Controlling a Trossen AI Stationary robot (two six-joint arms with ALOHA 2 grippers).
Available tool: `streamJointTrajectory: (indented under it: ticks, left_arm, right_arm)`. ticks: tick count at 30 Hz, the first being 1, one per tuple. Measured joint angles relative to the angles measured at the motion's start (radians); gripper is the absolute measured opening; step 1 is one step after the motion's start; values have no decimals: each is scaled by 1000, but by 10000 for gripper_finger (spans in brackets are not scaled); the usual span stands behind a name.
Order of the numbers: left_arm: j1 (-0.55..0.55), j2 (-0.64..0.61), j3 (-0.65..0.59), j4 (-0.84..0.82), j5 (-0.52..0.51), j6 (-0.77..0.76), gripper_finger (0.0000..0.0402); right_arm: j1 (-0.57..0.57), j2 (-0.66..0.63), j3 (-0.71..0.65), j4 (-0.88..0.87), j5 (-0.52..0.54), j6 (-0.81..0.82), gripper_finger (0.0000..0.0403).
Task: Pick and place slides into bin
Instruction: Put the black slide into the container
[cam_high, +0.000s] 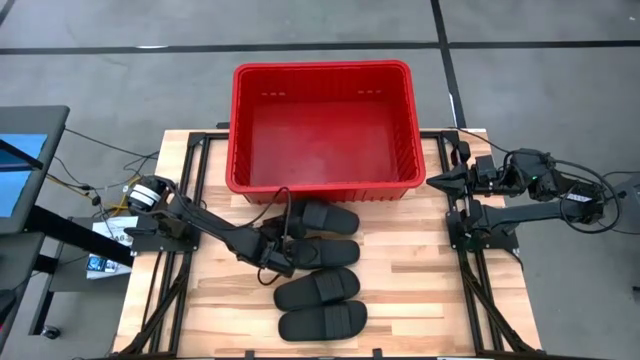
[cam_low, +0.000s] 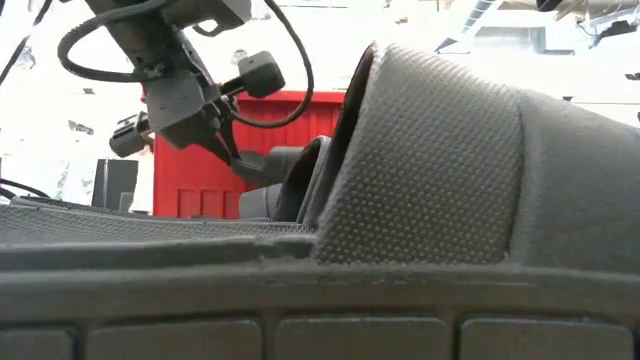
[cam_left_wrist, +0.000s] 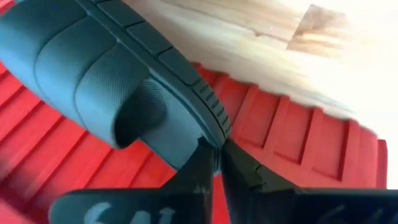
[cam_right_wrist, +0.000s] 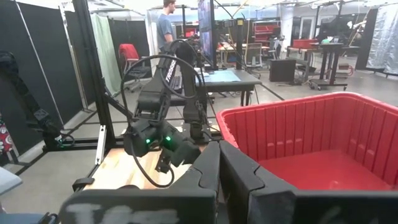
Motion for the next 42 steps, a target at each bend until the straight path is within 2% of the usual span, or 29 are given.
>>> streamJointTrajectory:
  ticks: [10, 18, 27, 34, 39, 42]
  left_arm:
    - [-44, -1, 67, -59, -59, -17, 0]
    - [-51, -1, 174, -161, -139, -51, 0]
    - [-76, -1, 302, -255, -161, -65, 0]
    - [-110, -2, 374, -326, -292, -34, 0]
    - [-117, -2, 421, -386, -306, -34, 0]
    - [-116, -2, 436, -388, -349, -2, 0]
  right_arm:
    - [0, 0, 0, 0, 0, 0, 0]
    - [0, 0, 0, 0, 0, 0, 0]
    - [0, 0, 0, 0, 0, 0, 0]
    - [0, 0, 0, 0, 0, -31, 0]
    - [0, 0, 0, 4, 0, -34, 0]
    - [0, 0, 0, 4, 0, -34, 0]
